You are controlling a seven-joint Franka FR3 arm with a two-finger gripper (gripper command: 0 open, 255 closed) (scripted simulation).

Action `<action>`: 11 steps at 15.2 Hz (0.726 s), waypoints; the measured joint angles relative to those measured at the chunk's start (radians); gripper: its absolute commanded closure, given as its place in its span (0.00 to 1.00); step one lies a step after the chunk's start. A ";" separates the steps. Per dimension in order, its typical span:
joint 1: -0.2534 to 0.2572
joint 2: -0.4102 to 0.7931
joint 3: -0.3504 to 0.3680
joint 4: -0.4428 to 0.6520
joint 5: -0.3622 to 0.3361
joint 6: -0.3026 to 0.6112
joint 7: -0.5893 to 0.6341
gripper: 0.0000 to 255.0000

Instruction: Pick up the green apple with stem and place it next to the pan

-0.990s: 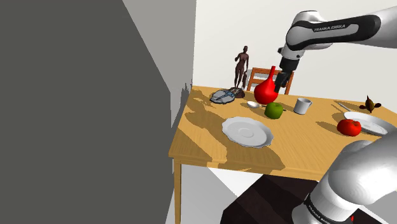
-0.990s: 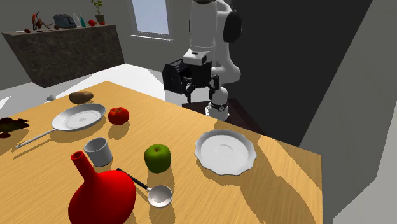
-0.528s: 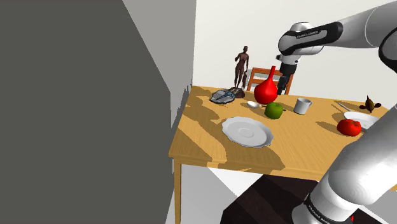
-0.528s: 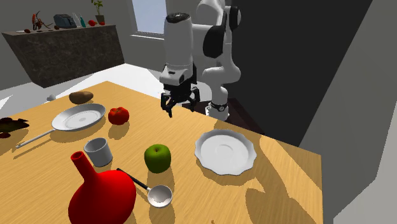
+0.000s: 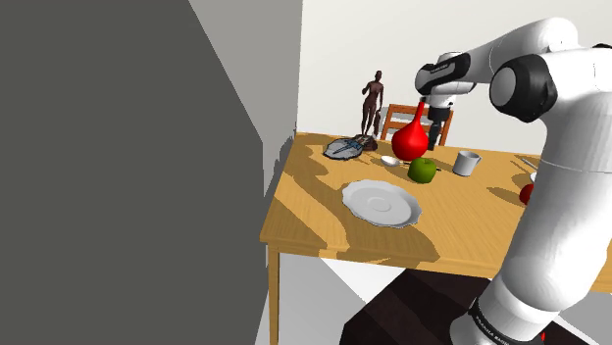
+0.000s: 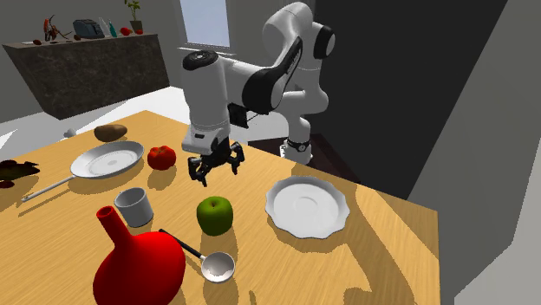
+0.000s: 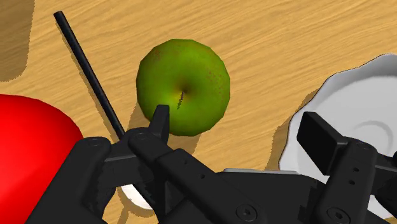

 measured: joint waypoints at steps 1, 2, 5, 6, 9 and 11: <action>-0.022 0.047 0.002 0.041 0.020 -0.009 -0.036 0.00; -0.041 0.094 0.008 0.081 0.040 -0.018 -0.065 0.00; -0.080 0.168 0.018 0.135 0.070 -0.019 -0.116 0.00; -0.085 0.179 0.020 0.138 0.075 -0.013 -0.121 0.00; -0.084 0.180 0.022 0.096 0.077 0.028 -0.126 0.00; -0.085 0.190 0.025 0.084 0.083 0.049 -0.127 0.00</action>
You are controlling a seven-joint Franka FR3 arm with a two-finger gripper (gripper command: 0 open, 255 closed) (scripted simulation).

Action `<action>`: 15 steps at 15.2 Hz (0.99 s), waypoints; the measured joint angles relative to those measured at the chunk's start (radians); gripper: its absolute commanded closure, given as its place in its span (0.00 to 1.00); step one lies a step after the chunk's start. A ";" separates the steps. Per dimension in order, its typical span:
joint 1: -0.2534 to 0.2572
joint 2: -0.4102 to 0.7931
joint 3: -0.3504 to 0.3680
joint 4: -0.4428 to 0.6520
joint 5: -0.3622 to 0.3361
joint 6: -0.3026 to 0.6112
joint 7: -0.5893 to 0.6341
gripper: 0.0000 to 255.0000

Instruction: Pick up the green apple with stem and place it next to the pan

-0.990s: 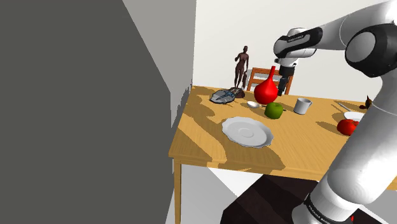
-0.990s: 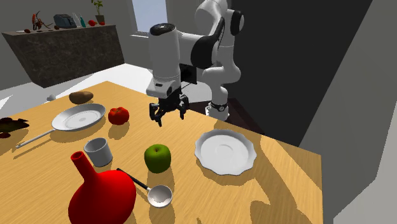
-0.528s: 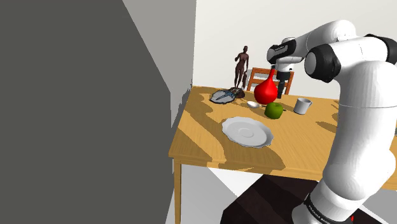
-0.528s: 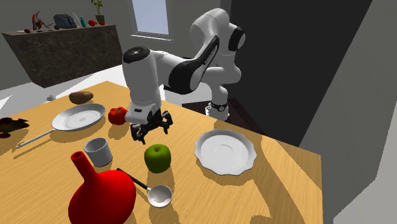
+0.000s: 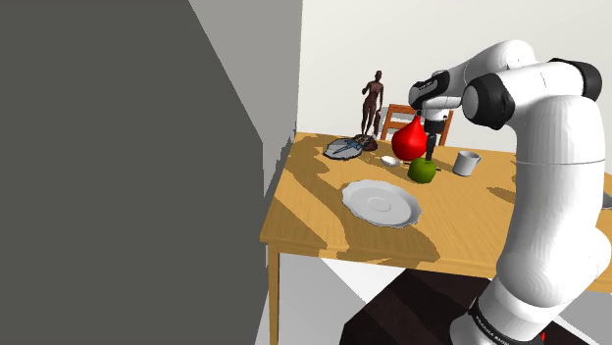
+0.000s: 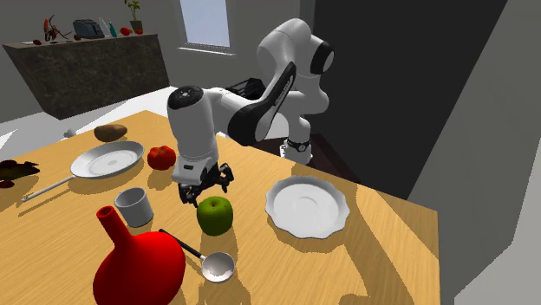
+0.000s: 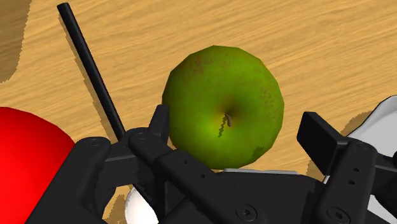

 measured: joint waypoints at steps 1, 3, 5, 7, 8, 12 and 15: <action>-0.001 0.002 0.001 -0.003 0.001 0.004 -0.001 0.00; -0.001 0.002 0.000 -0.006 0.001 0.008 -0.002 0.00; -0.001 0.002 0.000 -0.007 0.001 0.009 -0.002 0.00; -0.001 0.002 0.000 -0.008 0.001 0.009 -0.002 1.00; -0.001 0.002 0.000 -0.008 0.001 0.009 -0.002 1.00; -0.001 0.002 0.000 -0.008 0.001 0.009 -0.002 1.00; -0.001 0.002 0.000 -0.008 0.001 0.009 -0.002 1.00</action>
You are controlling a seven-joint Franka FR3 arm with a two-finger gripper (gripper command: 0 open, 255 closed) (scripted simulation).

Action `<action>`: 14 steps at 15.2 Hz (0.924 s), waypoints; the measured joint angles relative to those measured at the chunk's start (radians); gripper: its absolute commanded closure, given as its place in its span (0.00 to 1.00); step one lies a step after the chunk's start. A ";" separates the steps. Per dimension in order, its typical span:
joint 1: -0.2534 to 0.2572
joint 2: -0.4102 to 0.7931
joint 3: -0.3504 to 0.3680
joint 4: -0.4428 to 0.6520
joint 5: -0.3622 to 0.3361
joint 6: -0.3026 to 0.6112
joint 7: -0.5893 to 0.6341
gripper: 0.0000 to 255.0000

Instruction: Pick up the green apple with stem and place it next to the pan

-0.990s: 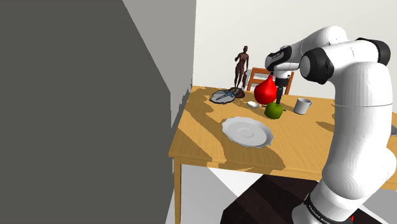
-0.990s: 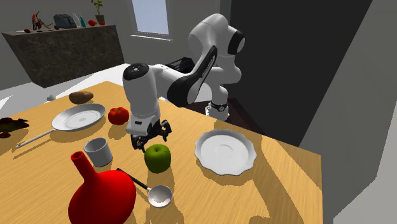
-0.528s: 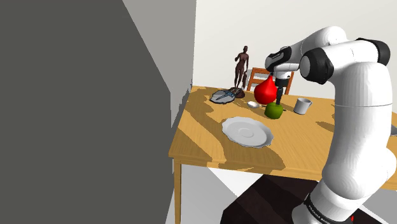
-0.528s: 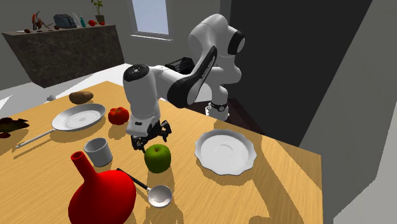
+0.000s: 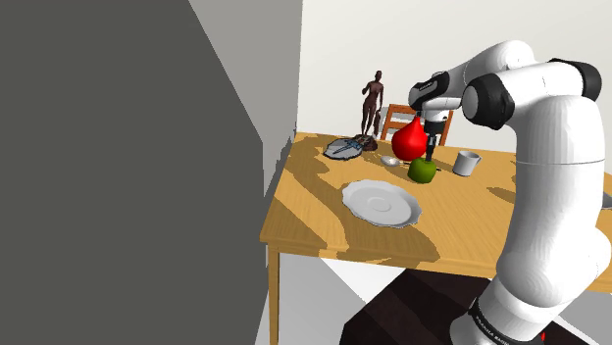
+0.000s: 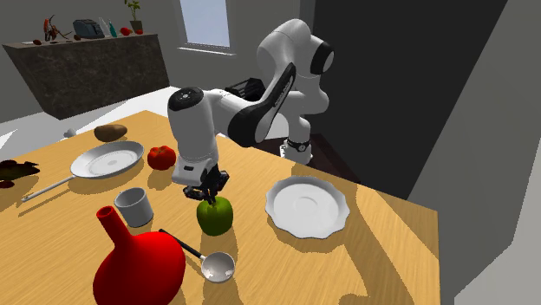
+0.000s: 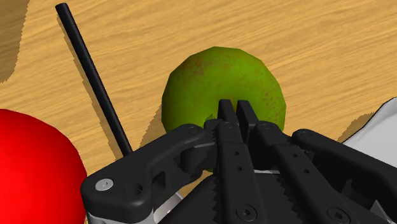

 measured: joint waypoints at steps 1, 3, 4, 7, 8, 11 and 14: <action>0.000 0.000 0.000 0.000 0.000 0.000 0.000 1.00; 0.001 -0.003 -0.001 0.001 -0.002 -0.004 0.000 1.00; 0.000 -0.004 -0.002 0.012 -0.003 -0.014 0.000 1.00; 0.000 -0.014 -0.006 0.035 -0.009 -0.047 0.001 1.00; 0.000 -0.015 -0.006 0.048 -0.010 -0.060 0.002 1.00; -0.001 -0.023 -0.010 0.079 -0.016 -0.097 0.003 1.00; 0.000 -0.036 -0.013 0.100 -0.023 -0.129 0.004 1.00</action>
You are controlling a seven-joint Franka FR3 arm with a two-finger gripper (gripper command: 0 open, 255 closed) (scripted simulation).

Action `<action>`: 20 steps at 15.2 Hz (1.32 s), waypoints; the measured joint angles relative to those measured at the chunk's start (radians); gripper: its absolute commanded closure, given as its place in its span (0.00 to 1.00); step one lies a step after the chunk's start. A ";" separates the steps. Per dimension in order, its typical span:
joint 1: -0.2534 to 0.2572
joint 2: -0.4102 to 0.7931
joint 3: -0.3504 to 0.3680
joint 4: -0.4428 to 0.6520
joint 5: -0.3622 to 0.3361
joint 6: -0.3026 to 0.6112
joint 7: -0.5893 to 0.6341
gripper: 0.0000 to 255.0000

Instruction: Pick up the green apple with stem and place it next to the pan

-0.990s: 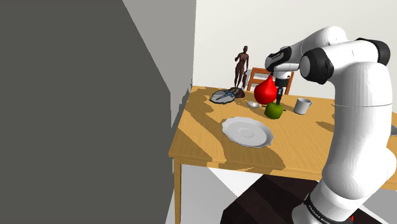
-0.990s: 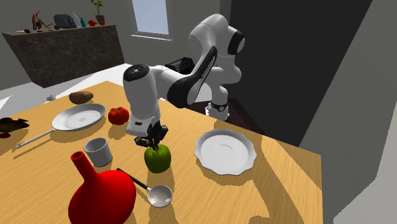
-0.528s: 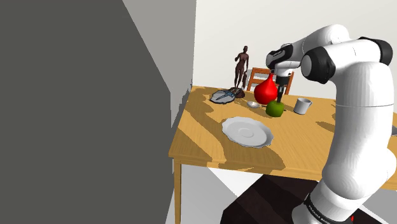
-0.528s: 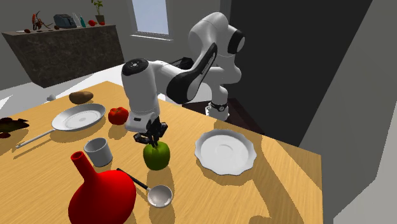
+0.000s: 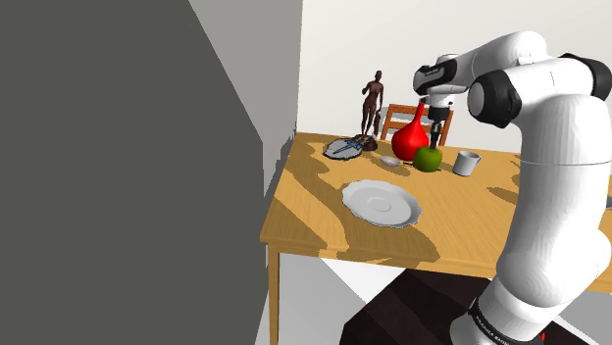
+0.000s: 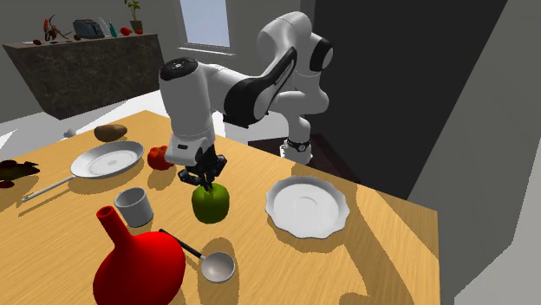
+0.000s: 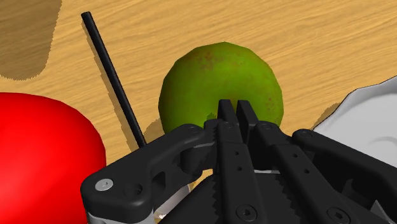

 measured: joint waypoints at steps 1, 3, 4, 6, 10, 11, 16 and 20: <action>0.001 -0.005 -0.001 0.010 -0.003 -0.014 0.001 1.00; 0.000 -0.008 -0.003 0.031 -0.005 -0.037 0.001 1.00; 0.002 -0.014 -0.004 0.038 -0.008 -0.050 0.003 1.00; -0.004 -0.012 -0.006 0.068 -0.008 -0.077 -0.001 1.00; -0.012 -0.006 -0.006 0.132 -0.006 -0.135 -0.003 1.00; -0.014 -0.008 -0.007 0.141 -0.006 -0.146 -0.004 1.00; -0.027 0.001 -0.009 0.222 -0.002 -0.218 -0.010 1.00; -0.041 0.011 -0.010 0.288 0.003 -0.273 -0.017 1.00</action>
